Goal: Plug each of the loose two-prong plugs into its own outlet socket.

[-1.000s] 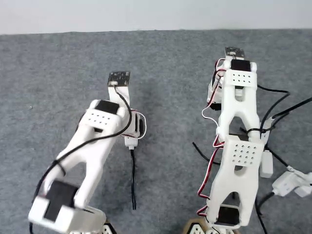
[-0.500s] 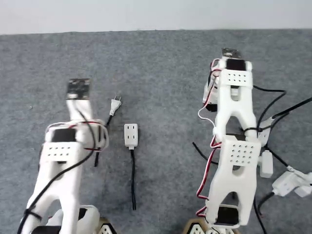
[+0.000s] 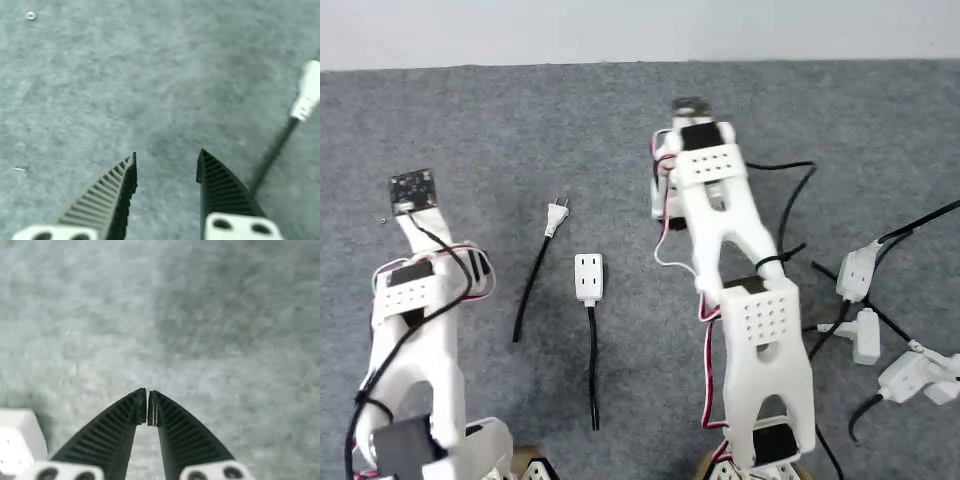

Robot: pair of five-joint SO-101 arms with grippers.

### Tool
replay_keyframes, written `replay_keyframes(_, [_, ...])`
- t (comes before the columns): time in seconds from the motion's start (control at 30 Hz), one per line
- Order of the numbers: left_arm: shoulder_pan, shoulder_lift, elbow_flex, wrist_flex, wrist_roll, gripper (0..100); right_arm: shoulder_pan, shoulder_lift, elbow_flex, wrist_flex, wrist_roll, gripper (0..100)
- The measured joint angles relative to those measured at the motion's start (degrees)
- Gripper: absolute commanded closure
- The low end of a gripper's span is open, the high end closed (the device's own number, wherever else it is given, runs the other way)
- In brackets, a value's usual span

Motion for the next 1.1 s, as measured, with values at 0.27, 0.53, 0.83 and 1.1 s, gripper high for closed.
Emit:
replay_keyframes(0.27, [-2.46,5.1,-4.31,0.0,0.0,81,-3.16,-5.27,-0.97,7.82,-0.09,99.0])
replay_keyframes(0.53, [-3.96,5.19,-4.75,0.0,0.7,81,-10.99,-18.37,11.52,7.47,-3.52,99.0])
replay_keyframes(0.83, [-5.54,5.54,-5.36,0.09,1.58,81,-18.11,-28.4,33.85,-14.42,-4.92,98.7])
replay_keyframes(1.1, [-7.56,5.71,-5.36,0.7,1.58,81,-19.87,-24.26,36.48,-36.66,-10.2,98.6])
